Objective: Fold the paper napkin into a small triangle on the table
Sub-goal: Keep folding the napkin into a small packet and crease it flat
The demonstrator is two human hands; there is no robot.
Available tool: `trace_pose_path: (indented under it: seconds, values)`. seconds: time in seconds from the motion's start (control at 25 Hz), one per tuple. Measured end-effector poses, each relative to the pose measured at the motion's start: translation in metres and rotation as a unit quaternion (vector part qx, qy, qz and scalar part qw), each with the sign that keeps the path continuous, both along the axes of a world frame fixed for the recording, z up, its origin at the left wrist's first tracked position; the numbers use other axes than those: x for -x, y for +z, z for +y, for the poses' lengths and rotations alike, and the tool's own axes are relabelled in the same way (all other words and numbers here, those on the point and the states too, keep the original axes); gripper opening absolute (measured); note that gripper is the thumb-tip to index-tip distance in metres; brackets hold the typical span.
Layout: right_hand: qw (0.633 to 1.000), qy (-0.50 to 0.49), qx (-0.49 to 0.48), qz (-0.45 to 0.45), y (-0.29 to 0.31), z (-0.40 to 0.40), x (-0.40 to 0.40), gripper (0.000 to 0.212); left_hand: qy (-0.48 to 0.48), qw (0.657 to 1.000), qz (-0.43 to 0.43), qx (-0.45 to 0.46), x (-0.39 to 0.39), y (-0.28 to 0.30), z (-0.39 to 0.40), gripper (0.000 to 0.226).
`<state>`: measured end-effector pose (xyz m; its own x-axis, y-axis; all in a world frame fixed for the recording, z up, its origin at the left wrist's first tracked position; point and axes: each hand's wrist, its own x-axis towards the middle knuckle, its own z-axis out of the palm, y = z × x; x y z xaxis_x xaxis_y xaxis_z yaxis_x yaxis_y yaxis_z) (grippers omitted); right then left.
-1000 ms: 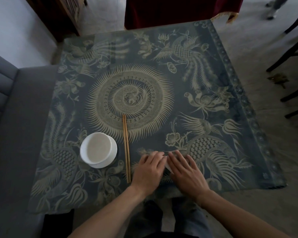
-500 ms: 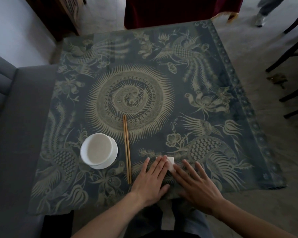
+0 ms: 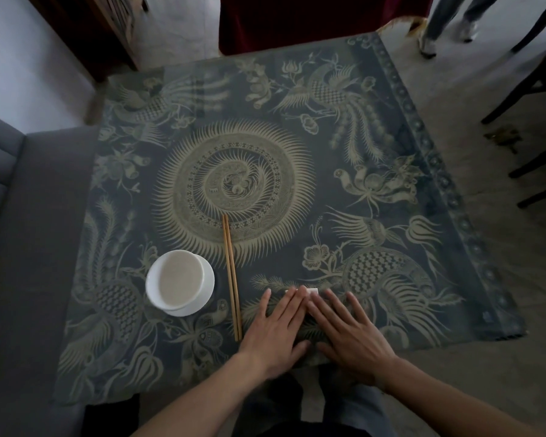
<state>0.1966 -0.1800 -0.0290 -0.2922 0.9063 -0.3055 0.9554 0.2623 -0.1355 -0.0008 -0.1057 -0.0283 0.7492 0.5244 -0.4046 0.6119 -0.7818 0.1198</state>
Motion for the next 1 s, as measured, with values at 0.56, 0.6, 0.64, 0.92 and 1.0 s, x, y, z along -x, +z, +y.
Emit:
trace_pose_path:
  seconds: [0.56, 0.6, 0.64, 0.92, 1.0]
  values:
    - [0.998, 0.058, 0.016, -0.024, 0.013, 0.017, -0.024, 0.080, 0.007, 1.000, -0.005, -0.014, 0.012, -0.001, 0.002, 0.080]
    - [0.997, 0.064, 0.013, -0.029, 0.013, 0.018, -0.026, 0.078, 0.007, 1.000, -0.005, -0.015, 0.013, 0.000, 0.002, 0.080]
    - [0.997, 0.075, 0.011, -0.033, 0.013, 0.020, -0.029, 0.077, 0.007, 1.000, -0.005, -0.014, 0.013, -0.001, 0.003, 0.081]
    - [0.993, 0.107, 0.009, -0.056, 0.018, 0.020, -0.032, 0.075, 0.003, 1.000, 0.018, -0.025, 0.015, -0.001, 0.005, 0.082]
    - [0.989, 0.132, 0.006, -0.071, 0.020, 0.014, -0.035, 0.074, 0.002, 0.999, 0.025, -0.020, 0.014, 0.000, 0.005, 0.083]
